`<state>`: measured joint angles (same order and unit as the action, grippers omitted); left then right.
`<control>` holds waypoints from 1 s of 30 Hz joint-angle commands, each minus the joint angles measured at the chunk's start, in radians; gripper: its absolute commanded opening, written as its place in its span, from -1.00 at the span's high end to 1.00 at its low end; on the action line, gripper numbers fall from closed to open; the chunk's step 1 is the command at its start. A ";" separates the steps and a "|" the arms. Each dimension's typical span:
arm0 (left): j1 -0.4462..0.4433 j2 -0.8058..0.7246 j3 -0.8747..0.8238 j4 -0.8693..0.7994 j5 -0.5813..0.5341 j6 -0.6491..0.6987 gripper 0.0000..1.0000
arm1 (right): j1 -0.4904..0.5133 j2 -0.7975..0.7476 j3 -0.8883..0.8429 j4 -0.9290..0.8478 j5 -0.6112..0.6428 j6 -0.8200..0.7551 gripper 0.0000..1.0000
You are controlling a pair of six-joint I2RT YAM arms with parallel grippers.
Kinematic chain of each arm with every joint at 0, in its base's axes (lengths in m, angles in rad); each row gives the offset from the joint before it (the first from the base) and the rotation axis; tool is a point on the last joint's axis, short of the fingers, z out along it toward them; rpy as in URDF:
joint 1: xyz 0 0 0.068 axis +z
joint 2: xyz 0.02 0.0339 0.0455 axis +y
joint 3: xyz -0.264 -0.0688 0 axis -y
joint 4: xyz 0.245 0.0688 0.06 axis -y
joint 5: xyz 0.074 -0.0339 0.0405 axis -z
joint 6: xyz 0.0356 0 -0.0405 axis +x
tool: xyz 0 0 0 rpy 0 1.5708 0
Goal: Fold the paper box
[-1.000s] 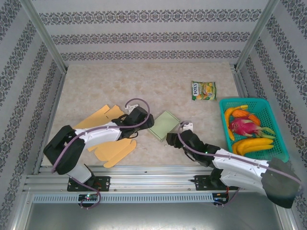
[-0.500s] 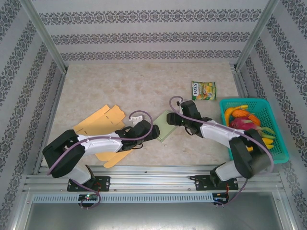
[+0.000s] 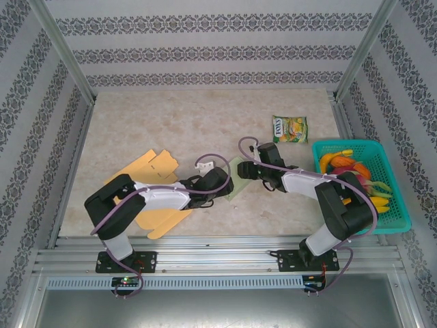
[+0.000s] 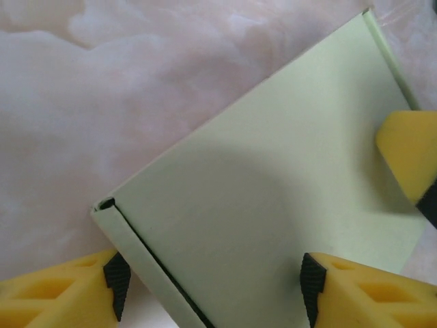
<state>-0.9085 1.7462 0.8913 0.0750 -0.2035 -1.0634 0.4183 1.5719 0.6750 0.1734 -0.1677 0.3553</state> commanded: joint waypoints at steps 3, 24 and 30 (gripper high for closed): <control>0.023 0.077 0.143 0.037 -0.025 0.086 -0.34 | -0.004 -0.044 -0.062 0.078 -0.062 0.090 -0.14; 0.239 0.452 0.726 -0.019 0.026 0.313 -0.37 | -0.111 0.255 0.208 0.317 0.057 0.160 -0.16; 0.270 0.530 0.810 -0.046 0.059 0.299 -0.38 | -0.168 0.276 0.247 0.295 0.037 0.138 -0.18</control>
<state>-0.6430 2.2391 1.6596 0.0360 -0.2100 -0.7696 0.2676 1.8240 0.8738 0.4313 -0.0746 0.5003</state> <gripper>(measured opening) 0.687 0.590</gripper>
